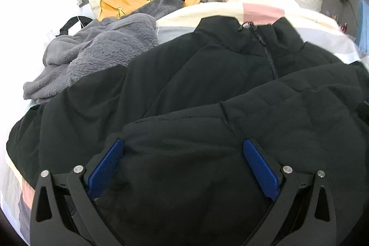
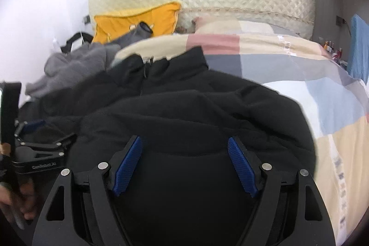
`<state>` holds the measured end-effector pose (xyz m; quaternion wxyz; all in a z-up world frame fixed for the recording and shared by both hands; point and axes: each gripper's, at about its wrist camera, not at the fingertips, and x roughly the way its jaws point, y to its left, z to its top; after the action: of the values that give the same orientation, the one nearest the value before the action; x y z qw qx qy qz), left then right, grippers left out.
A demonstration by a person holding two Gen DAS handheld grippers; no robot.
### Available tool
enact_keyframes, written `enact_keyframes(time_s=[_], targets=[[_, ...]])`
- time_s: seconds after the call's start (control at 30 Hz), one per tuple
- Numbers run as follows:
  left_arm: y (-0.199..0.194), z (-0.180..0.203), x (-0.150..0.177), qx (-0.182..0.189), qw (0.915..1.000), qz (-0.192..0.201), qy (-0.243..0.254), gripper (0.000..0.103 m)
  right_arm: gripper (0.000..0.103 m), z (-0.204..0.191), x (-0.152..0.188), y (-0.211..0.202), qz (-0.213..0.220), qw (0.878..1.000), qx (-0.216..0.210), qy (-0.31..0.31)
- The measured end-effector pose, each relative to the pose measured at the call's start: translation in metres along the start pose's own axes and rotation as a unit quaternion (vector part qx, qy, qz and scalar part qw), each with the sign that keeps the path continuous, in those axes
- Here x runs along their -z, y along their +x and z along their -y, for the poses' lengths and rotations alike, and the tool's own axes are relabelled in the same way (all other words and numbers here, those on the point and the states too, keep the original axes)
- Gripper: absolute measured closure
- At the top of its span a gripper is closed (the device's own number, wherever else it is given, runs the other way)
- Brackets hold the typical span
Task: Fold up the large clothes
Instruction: 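Move the left gripper to the other sleeve cuff and grasp it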
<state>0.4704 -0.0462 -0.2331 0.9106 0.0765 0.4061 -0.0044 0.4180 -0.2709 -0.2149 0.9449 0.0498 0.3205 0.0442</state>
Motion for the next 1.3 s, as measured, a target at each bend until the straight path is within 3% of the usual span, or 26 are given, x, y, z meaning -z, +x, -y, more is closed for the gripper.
enact_keyframes(time_s=[0.27, 0.5, 0.67, 0.8, 0.9, 1.07, 1.13, 1.2, 1.3], targets=[[-0.079, -0.047, -0.011, 0.017, 0.9985, 0.046, -0.024, 0.0, 0.027, 0.0, 0.015, -0.117, 0.038, 0.999, -0.002, -0.01], [-0.163, -0.119, -0.027, 0.006, 0.9944, 0.087, -0.06, 0.0, 0.024, -0.017, 0.041, -0.224, 0.069, 0.997, -0.019, -0.023], [-0.206, -0.172, -0.032, 0.013, 0.9924, 0.088, -0.085, 0.0, 0.024, -0.025, 0.07, -0.273, 0.081, 0.996, -0.032, -0.008], [-0.232, -0.207, -0.03, -0.005, 0.9918, 0.099, -0.081, 0.0, 0.022, -0.032, 0.103, -0.297, 0.09, 0.995, -0.033, -0.011], [-0.249, -0.235, -0.023, 0.002, 0.9908, 0.109, -0.08, 0.0, 0.022, -0.035, 0.128, -0.308, 0.089, 0.996, -0.029, -0.013], [-0.263, -0.292, -0.005, -0.001, 0.9894, 0.104, -0.101, 0.0, 0.021, -0.033, 0.139, -0.319, 0.107, 0.994, -0.021, -0.002], [-0.263, -0.313, 0.002, -0.001, 0.9878, 0.102, -0.118, 0.0, 0.016, -0.033, 0.139, -0.321, 0.121, 0.993, -0.014, 0.007], [-0.26, -0.34, 0.012, 0.0, 0.9848, 0.096, -0.144, 0.0, 0.002, -0.03, 0.139, -0.32, 0.124, 0.992, -0.011, 0.018], [-0.249, -0.369, 0.026, 0.007, 0.98, 0.089, -0.178, 0.0, 0.001, -0.028, 0.141, -0.315, 0.116, 0.993, -0.008, 0.025]])
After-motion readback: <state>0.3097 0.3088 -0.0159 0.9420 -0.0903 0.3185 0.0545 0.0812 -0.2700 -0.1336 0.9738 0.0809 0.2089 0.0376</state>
